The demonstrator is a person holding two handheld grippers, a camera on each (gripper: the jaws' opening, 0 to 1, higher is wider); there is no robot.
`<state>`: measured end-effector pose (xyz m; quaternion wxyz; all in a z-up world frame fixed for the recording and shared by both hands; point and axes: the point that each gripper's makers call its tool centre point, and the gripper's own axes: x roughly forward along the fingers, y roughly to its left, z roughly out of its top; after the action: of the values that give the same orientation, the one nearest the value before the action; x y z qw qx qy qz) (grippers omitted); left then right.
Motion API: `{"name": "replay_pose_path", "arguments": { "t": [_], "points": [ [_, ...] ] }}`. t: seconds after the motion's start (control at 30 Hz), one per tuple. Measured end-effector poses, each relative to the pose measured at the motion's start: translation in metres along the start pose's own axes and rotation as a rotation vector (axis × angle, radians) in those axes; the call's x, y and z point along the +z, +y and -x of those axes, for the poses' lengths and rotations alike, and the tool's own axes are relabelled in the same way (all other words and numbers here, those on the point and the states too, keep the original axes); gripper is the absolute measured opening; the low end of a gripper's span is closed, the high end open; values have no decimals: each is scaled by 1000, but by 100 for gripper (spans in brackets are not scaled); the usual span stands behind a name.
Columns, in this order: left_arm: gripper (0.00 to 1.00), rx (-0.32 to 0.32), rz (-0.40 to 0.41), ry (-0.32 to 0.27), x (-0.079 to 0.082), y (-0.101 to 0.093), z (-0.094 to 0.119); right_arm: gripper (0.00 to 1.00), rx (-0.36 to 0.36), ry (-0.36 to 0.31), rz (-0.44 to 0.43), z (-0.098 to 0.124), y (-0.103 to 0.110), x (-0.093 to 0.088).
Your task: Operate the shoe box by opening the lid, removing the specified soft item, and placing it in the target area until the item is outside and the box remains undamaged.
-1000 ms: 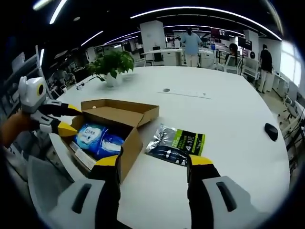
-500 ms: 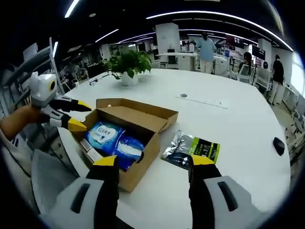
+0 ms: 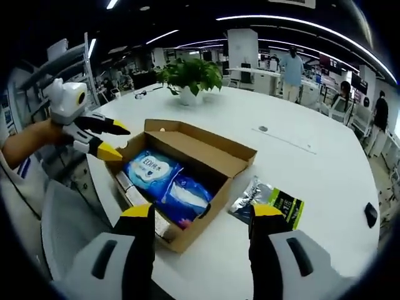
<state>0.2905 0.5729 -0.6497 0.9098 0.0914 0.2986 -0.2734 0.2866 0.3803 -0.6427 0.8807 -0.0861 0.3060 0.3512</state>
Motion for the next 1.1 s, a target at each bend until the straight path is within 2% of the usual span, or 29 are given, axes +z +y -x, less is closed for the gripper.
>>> {"name": "replay_pose_path", "arguments": {
  "t": [0.47,0.8,1.1],
  "points": [
    [50,35,30,20,-17,16,7,56,81,41,73,-27,28,2],
    [50,52,55,21,-25,24,11,54,121,75,88,-51,41,-2],
    [49,100,77,34,-41,36,20,50,156,101,106,-76,51,-5]
  ]
}}
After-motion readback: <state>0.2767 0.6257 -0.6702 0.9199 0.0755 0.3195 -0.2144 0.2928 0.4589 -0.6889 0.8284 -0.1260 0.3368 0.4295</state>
